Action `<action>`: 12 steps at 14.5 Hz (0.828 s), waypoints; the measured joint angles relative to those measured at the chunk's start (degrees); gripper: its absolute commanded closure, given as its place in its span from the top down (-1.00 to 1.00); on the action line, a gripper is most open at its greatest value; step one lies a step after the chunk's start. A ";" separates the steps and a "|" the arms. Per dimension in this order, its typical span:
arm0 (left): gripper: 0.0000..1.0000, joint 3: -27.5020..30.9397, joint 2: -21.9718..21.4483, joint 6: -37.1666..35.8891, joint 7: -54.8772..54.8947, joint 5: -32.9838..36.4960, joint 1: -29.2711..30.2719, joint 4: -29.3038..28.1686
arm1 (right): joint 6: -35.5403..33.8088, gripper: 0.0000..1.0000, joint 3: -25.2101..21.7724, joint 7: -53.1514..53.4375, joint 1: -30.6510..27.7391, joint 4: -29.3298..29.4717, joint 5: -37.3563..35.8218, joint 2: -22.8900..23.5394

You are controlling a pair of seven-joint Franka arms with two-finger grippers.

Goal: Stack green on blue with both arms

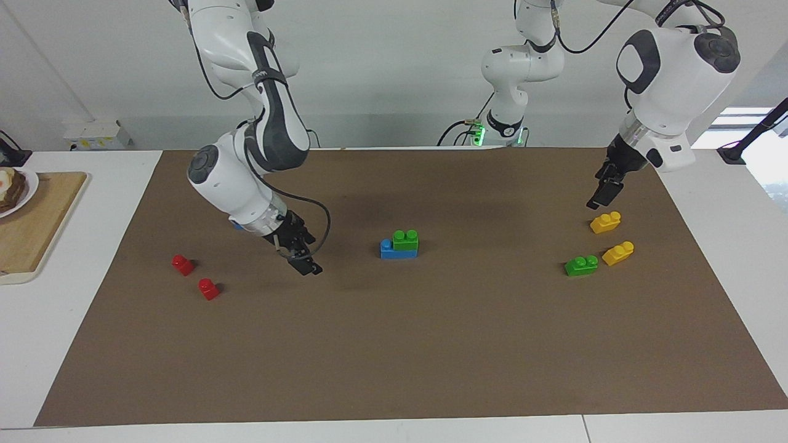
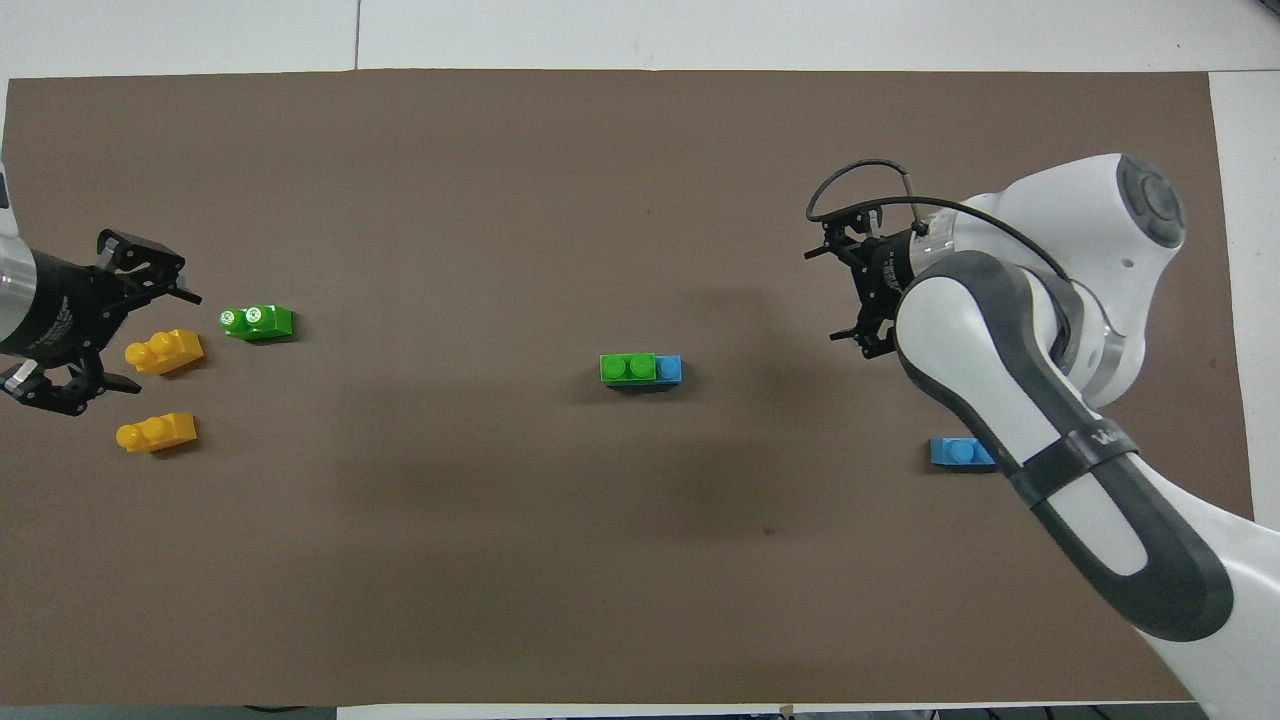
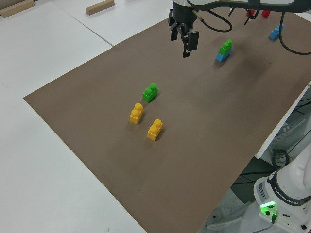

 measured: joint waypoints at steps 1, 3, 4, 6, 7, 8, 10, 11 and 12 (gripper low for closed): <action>1.00 -0.02 -0.11 -0.50 5.60 0.00 0.40 0.19 | -2.40 0.90 -0.01 -4.01 -1.22 1.46 -2.10 -0.26; 1.00 -0.03 -0.04 -1.19 15.80 0.92 0.73 1.54 | -6.30 0.91 -0.01 -11.40 -2.91 3.85 -6.35 -1.11; 1.00 -0.06 0.09 -1.52 19.71 2.09 0.74 2.52 | -8.41 0.92 -0.01 -15.32 -3.59 5.03 -8.46 -1.60; 1.00 -0.21 0.50 -2.08 24.32 3.10 0.63 4.17 | -12.45 0.94 -0.02 -25.55 -4.91 7.58 -12.20 -2.71; 1.00 -0.40 0.73 -2.24 25.36 3.16 0.45 4.63 | -14.34 0.96 -0.04 -30.55 -5.52 8.78 -13.82 -3.42; 1.00 -0.67 0.95 -2.26 25.79 3.16 0.08 4.68 | -16.22 0.96 -0.08 -34.59 -5.96 9.81 -15.56 -4.31; 1.00 -0.88 1.12 -2.13 25.80 3.16 -1.50 3.40 | -19.60 0.96 -0.08 -41.25 -6.26 11.21 -19.46 -6.47; 1.00 -0.94 1.12 -2.00 25.80 3.16 -2.29 2.52 | -21.02 0.96 -0.05 -44.53 -6.25 11.54 -20.99 -7.69; 1.00 -1.01 1.12 -1.94 25.80 3.16 -2.80 1.93 | -22.58 0.96 -0.06 -47.60 -6.27 11.68 -21.81 -8.95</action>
